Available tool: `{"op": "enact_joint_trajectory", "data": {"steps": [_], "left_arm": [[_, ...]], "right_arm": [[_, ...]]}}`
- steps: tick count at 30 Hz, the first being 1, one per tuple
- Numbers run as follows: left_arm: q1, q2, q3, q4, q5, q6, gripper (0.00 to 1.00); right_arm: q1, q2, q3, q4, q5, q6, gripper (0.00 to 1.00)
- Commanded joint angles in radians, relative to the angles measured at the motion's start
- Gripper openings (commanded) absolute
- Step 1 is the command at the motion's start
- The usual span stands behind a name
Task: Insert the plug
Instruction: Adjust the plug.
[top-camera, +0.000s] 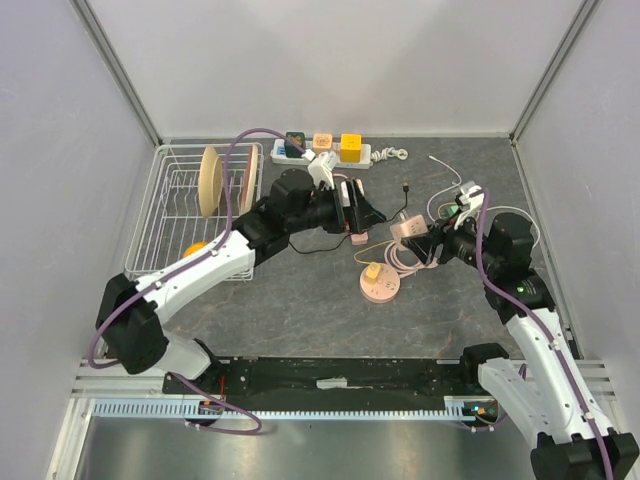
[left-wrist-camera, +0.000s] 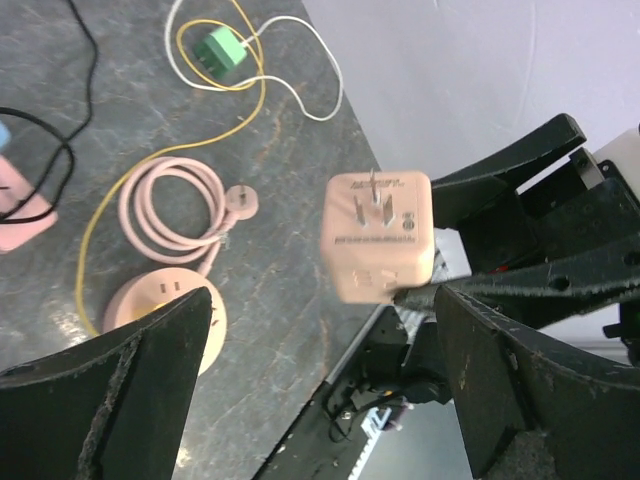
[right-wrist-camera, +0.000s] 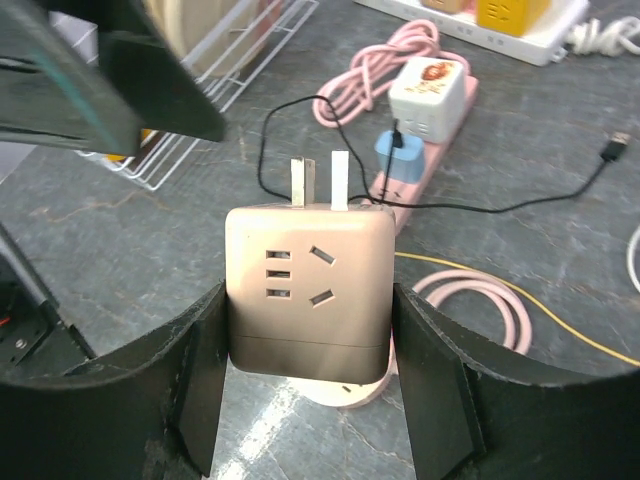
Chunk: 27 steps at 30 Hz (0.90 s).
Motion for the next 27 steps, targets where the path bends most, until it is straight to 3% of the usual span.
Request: {"op": "enact_joint_trajectory", "data": {"steps": [1,23,27], "left_arm": [[-0.002,0.052,0.077,0.106,0.125,-0.106,1.00],[-0.028,0.180,0.159,0.026,0.191,-0.083,0.99],[-0.031,0.200,0.179,0.028,0.229,-0.094,0.93]], "right_arm": [[0.028,-0.025,0.040,0.108,-0.105,-0.022,0.26],[0.110,0.046,0.054,0.187,-0.091,-0.029,0.26],[0.116,0.051,0.043,0.202,-0.086,-0.032,0.27]]}}
